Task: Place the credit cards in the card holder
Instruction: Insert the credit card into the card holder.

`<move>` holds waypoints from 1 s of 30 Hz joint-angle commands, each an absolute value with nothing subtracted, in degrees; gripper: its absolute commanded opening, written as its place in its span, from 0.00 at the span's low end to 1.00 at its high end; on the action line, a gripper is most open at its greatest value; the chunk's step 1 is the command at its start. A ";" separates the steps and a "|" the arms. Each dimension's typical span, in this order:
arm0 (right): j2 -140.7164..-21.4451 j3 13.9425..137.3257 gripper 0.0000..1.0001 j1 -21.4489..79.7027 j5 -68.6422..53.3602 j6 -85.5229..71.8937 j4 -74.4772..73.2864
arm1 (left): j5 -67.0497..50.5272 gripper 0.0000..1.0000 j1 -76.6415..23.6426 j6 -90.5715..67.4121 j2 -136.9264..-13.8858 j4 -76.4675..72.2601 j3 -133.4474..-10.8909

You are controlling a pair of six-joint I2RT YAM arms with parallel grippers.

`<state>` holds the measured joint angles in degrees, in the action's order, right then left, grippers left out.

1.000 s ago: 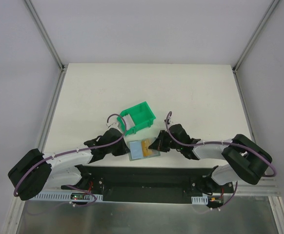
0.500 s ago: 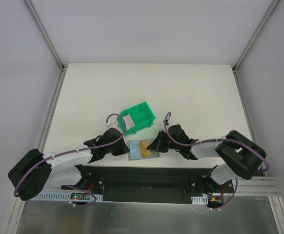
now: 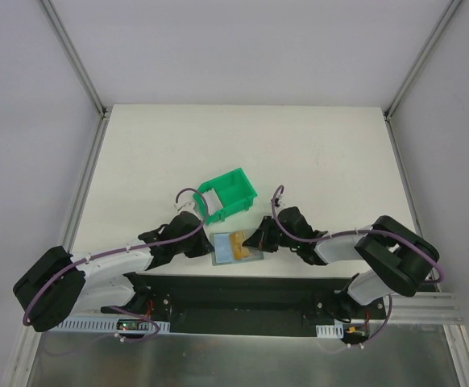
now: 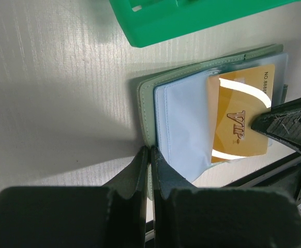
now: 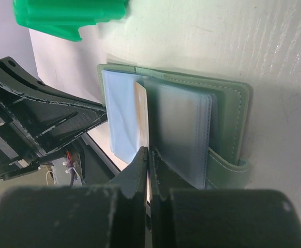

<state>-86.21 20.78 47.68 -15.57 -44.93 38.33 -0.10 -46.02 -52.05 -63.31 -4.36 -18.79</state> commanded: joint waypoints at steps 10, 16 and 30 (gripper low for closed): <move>-85.00 20.75 0.03 48.86 -10.65 -47.02 37.53 | -2.11 0.00 -45.79 -53.79 -62.67 -6.41 -17.23; -83.23 20.30 0.03 47.03 -9.40 -45.09 36.48 | -2.02 0.00 -45.79 -54.05 -61.70 -6.50 -16.61; -86.75 22.50 0.03 50.80 -13.71 -49.31 37.71 | -2.29 0.00 -45.79 -55.90 -61.09 -7.73 -15.47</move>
<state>-86.63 21.58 50.02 -12.45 -47.77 37.30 -1.30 -46.02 -54.72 -62.11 -6.94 -16.67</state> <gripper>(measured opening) 0.035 0.006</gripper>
